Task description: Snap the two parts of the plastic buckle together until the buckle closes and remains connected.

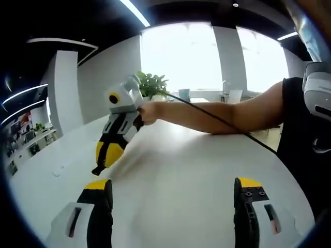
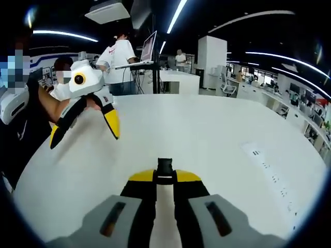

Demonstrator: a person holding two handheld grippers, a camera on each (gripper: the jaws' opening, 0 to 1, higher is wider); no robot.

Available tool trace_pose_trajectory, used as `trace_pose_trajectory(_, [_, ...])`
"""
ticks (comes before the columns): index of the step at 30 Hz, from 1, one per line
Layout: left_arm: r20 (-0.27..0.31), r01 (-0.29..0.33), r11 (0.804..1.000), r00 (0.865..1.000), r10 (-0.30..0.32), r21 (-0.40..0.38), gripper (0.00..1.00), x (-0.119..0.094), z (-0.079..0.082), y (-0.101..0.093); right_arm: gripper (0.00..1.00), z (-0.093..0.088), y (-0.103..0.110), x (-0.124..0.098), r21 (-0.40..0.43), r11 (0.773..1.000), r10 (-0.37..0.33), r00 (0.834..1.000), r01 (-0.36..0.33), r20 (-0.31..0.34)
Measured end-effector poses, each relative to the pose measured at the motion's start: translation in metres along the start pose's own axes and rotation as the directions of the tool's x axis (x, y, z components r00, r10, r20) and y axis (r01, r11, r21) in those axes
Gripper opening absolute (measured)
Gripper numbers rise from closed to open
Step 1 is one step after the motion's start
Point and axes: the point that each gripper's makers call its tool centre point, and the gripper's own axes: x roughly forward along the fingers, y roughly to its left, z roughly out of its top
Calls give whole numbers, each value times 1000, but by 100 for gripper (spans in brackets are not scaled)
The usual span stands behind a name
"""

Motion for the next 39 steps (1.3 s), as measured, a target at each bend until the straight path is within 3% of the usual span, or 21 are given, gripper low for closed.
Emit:
trace_pose_trajectory(9, [-6, 5, 1000, 1000, -5, -7, 99, 1, -3, -1, 10, -14, -17, 1, 0, 1000, -23, 999, 23, -41])
trace_pose_trajectory(21, [-7, 7, 1000, 1000, -7, -7, 99, 0, -3, -3, 10, -10, -31, 3, -19, 1000, -22, 999, 22, -29])
trace_pose_trajectory(25, [-7, 6, 1000, 1000, -6, -10, 99, -1, -3, -2, 10, -16, -33, 8, -17, 1000, -16, 1000, 16, -26])
trace_pose_trajectory(26, [-8, 5, 1000, 1000, -5, -11, 99, -1, -3, -2, 10, -25, -28, 10, -3, 1000, 14, 998, -14, -57])
trace_pose_trajectory(27, [-10, 6, 1000, 1000, -7, -15, 99, -1, -4, -2, 10, -46, -31, 12, -47, 999, -6, 987, -2, -161])
trace_pose_trajectory(28, [-12, 9, 1000, 1000, -9, -19, 99, -1, -5, -2, 10, -36, -38, 10, -63, 998, -6, 997, 1, -79])
trace_pose_trajectory(29, [-13, 9, 1000, 1000, -9, -20, 99, 0, -5, -1, 10, -35, -46, 8, -52, 999, -12, 998, 9, -64])
trace_pose_trajectory(34, [-11, 12, 1000, 1000, -12, -18, 99, 0, -4, -2, 10, -32, -42, 9, -46, 999, -19, 997, 16, -68])
trace_pose_trajectory(35, [-11, 12, 1000, 1000, -12, -18, 99, 0, -4, -2, 10, -29, -33, 8, -98, 994, -49, 996, 42, -70])
trace_pose_trajectory(36, [-10, 13, 1000, 1000, -13, -20, 99, 0, -4, -2, 10, -28, -26, 9, -99, 994, -49, 996, 42, -70])
trace_pose_trajectory(37, [-11, 13, 1000, 1000, -13, -21, 99, 0, -4, -1, 10, -31, -26, 10, 9, 1000, 15, 998, -15, -65])
trace_pose_trajectory(39, [-13, 14, 1000, 1000, -14, -23, 99, 0, -5, -1, 10, -33, -31, 11, 11, 1000, 21, 997, -20, -72])
